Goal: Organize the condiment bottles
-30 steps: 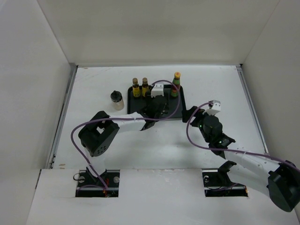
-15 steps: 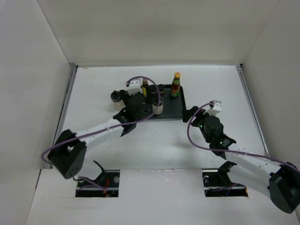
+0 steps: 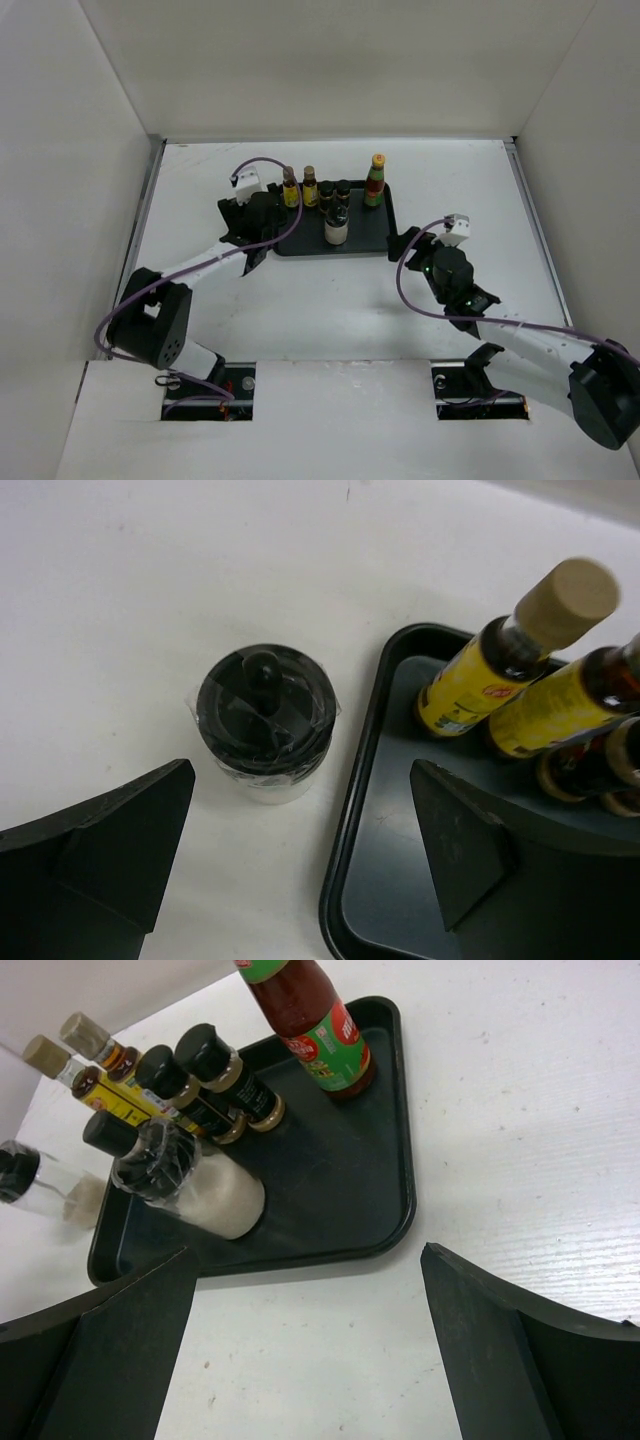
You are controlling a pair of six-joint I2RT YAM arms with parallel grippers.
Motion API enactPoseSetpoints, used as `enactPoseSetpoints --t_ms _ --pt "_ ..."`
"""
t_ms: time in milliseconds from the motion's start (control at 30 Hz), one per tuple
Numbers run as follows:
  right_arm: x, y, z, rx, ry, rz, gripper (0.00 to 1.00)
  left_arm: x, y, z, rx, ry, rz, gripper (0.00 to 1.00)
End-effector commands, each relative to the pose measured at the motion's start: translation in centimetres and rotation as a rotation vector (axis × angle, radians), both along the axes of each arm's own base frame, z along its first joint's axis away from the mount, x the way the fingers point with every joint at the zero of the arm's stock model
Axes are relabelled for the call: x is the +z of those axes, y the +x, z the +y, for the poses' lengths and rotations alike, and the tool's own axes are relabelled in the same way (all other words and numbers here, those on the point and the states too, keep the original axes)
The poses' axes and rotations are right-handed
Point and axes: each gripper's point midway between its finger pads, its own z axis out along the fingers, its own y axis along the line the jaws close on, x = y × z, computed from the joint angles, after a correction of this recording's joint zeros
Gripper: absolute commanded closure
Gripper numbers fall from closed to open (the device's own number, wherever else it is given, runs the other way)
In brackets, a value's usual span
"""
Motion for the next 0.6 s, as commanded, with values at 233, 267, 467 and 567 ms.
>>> enactPoseSetpoints --t_ms 233,267,467,567 --pt "1.3 0.5 1.6 0.046 0.025 -0.035 0.0 0.5 3.3 1.7 0.109 0.017 -0.054 0.12" --pt "1.4 0.6 1.6 0.046 0.025 -0.038 0.0 0.3 3.6 1.8 0.112 0.019 -0.058 0.12" --pt "1.0 0.6 1.7 0.05 0.013 -0.027 0.0 -0.5 5.5 1.8 0.1 0.017 -0.066 0.3" --pt "1.4 0.6 1.5 0.043 0.018 -0.042 0.0 -0.3 4.7 1.9 0.104 0.028 -0.07 0.49"
